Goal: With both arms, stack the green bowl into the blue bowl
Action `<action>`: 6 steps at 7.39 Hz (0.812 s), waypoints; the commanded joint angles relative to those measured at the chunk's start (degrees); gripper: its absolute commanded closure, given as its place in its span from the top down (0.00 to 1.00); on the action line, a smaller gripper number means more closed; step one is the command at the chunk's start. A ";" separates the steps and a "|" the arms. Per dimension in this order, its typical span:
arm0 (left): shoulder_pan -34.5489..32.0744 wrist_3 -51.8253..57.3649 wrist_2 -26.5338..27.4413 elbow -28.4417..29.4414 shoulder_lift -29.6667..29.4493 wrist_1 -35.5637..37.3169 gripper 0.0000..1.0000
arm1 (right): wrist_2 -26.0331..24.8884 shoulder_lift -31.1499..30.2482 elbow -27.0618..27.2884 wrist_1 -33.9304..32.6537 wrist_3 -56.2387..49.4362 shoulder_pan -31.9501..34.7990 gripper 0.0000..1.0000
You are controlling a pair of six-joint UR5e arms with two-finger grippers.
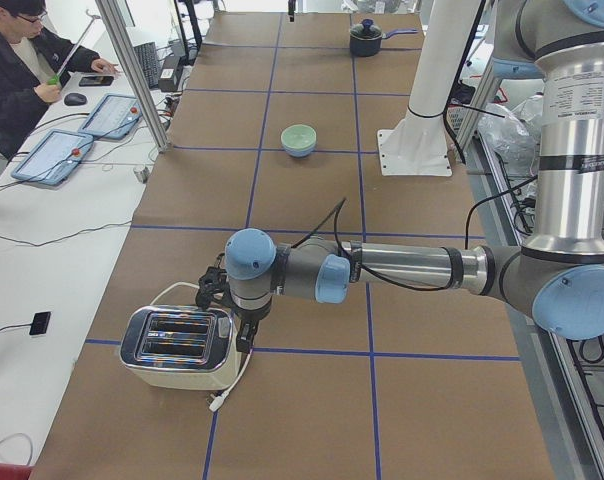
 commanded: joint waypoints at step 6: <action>-0.13 0.03 -0.01 0.06 4.04 -2.37 0.99 | -0.83 -3.11 0.09 0.38 0.01 2.78 1.00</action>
